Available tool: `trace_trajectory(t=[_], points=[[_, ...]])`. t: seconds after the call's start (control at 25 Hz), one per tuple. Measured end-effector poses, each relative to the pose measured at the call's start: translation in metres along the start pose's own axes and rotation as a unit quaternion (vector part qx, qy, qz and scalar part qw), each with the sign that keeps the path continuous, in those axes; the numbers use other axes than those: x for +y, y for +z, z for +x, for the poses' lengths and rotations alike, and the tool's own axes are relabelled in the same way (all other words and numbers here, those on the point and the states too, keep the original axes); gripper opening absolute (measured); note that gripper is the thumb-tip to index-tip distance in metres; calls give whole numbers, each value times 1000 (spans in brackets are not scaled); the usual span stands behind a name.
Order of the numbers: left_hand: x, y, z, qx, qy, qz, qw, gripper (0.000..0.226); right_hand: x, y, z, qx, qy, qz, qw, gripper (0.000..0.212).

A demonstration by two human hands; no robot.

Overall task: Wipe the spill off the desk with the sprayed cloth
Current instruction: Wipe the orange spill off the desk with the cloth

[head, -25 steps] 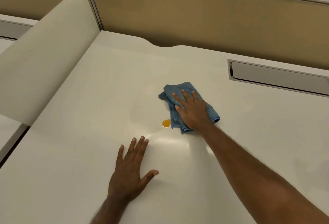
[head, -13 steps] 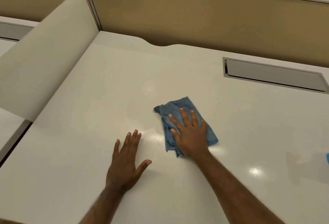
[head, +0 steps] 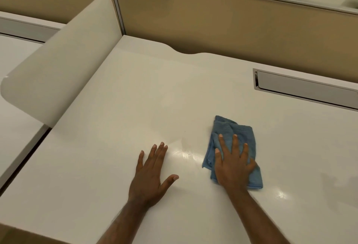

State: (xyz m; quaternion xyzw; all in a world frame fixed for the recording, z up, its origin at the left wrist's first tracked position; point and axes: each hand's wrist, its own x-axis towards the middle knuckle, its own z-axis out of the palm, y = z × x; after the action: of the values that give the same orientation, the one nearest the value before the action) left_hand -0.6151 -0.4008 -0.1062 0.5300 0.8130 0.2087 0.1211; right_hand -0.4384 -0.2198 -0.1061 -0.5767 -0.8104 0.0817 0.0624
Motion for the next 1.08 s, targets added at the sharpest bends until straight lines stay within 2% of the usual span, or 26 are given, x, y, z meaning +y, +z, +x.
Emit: trace_trajectory(t=[0.12, 0.28, 0.4, 0.48, 0.56, 0.76, 0.92, 1.08], points=[[-1, 0, 0, 3, -1, -9, 1000, 80, -57, 10, 1, -40, -32, 0, 999, 55], [0, -1, -1, 55, -43, -77, 995, 83, -122, 19, 7, -98, -171, -10, 980, 56], [-6, -2, -8, 100, -99, -124, 982, 87, -120, 21, -11, -92, -235, -25, 967, 57], [-10, -3, -13, 100, -91, -134, 982, 87, -102, 22, -29, -62, -244, -29, 967, 56], [-12, -2, -17, 86, -69, -131, 985, 84, -77, 22, -40, -37, -216, -26, 975, 56], [0, -1, -24, 52, -30, -110, 992, 80, 13, 0, -36, 2, -46, -57, 997, 57], [14, 5, -35, 32, -5, -102, 994, 77, 93, -21, -34, 10, 68, -51, 996, 54], [28, 13, -50, 31, -14, -94, 995, 77, 155, -38, -44, 34, 149, -38, 988, 60]])
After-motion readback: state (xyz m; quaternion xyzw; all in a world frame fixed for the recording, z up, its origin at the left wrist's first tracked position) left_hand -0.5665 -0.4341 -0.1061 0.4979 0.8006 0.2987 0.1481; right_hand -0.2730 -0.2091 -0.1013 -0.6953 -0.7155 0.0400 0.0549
